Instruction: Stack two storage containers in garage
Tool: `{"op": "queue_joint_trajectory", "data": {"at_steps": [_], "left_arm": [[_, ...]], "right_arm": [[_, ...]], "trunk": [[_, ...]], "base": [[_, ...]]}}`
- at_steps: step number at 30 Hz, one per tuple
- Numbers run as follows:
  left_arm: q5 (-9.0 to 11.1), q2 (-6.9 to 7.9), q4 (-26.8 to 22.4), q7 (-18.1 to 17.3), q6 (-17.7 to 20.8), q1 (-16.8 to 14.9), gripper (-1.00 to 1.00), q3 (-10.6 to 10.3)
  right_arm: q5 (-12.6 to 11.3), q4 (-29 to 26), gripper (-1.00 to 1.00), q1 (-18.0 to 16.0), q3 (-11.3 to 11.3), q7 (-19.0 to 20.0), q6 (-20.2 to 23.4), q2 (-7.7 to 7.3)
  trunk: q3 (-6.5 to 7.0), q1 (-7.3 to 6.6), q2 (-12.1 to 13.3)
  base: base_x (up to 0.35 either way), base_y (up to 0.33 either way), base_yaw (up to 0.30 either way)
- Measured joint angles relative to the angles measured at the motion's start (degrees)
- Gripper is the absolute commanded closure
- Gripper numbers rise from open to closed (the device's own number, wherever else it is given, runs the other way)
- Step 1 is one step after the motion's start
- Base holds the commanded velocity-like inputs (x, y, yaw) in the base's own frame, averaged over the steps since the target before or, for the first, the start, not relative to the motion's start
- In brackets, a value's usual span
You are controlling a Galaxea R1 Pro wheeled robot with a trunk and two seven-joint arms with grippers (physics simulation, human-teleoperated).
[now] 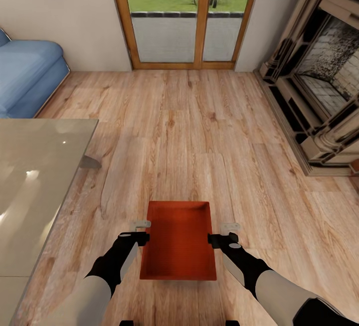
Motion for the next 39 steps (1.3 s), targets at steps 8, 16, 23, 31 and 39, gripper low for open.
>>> {"op": "queue_joint_trajectory", "data": {"at_steps": [8,16,23,31,39], "left_arm": [[0.0,-0.03,0.0,0.1,0.0,0.0,-1.0,0.1],[0.0,-0.01,0.2,0.0,0.0,0.0,-1.0,0.0],[0.0,0.0,0.5,0.0,0.0,0.0,-1.0,0.0],[-0.1,0.01,0.8,0.0,0.0,0.0,-1.0,0.1],[-0.1,0.01,0.9,0.1,0.0,0.0,-1.0,0.1]], "right_arm": [[0.0,0.0,-1.0,0.0,0.0,0.0,0.0,0.0],[0.0,0.1,-1.0,0.0,0.0,0.0,0.0,0.0],[-0.2,0.5,-1.0,0.0,0.0,-0.1,-0.6,0.0],[-0.3,3.3,-1.0,0.0,0.1,-0.2,-1.1,0.04],[-0.2,4.2,-1.0,0.0,0.1,-0.2,-1.7,0.07]], "trunk": [[-0.35,0.43,-0.8],[-1.79,2.19,-4.0],[-3.05,3.73,-6.8],[-4.48,5.49,-10.0],[-5.92,7.24,-13.2]], "base": [[0.0,0.0,0.0],[0.0,0.0,0.0],[0.0,0.0,0.0],[0.0,0.0,0.0],[0.0,0.0,0.0]]}}
